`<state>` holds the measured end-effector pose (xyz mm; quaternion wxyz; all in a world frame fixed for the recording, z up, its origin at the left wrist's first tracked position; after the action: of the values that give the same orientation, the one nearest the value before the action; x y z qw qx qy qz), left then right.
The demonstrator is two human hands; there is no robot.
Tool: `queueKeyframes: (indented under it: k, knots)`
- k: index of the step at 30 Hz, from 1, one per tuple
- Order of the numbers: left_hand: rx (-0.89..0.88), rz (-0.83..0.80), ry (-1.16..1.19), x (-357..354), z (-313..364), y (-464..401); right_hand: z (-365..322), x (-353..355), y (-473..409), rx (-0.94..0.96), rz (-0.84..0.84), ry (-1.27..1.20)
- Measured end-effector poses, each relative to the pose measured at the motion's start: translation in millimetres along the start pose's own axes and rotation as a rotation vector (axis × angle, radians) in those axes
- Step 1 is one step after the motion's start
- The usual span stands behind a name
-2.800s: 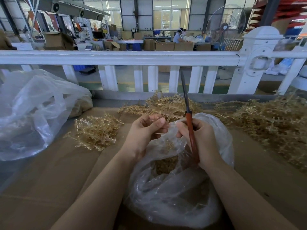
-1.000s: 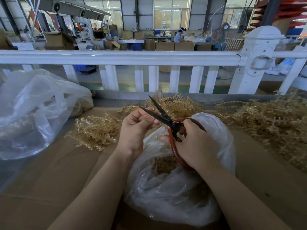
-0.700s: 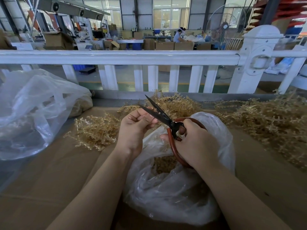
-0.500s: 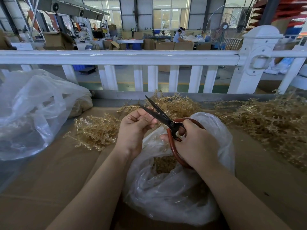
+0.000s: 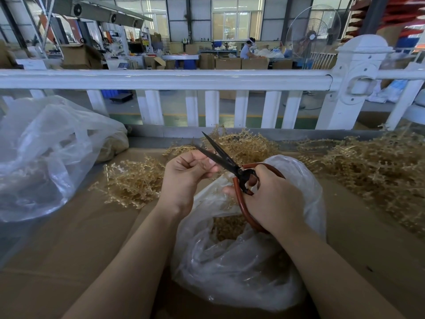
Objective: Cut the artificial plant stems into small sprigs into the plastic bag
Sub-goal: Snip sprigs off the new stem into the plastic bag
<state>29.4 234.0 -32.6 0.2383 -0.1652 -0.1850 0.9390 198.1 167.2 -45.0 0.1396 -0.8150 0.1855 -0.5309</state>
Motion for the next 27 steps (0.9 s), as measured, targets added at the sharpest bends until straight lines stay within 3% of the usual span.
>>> queueKeyframes:
  k: [27]
  knots:
    - [0.073,-0.041,0.088,0.0,-4.5,-0.5,1.2,-1.2,1.5,0.0,-0.007,-0.009]
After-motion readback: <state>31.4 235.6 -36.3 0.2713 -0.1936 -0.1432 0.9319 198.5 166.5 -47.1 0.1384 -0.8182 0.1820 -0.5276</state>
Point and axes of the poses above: each hand's wrist, its own y-axis away from the middle knuckle, its own x-axis out of the back of the hand, z = x × y, the point moved 4 cm from there along -y, towards the middle knuckle, and after that the axes turned 10 degrees about -z, right-handed, at the moved point
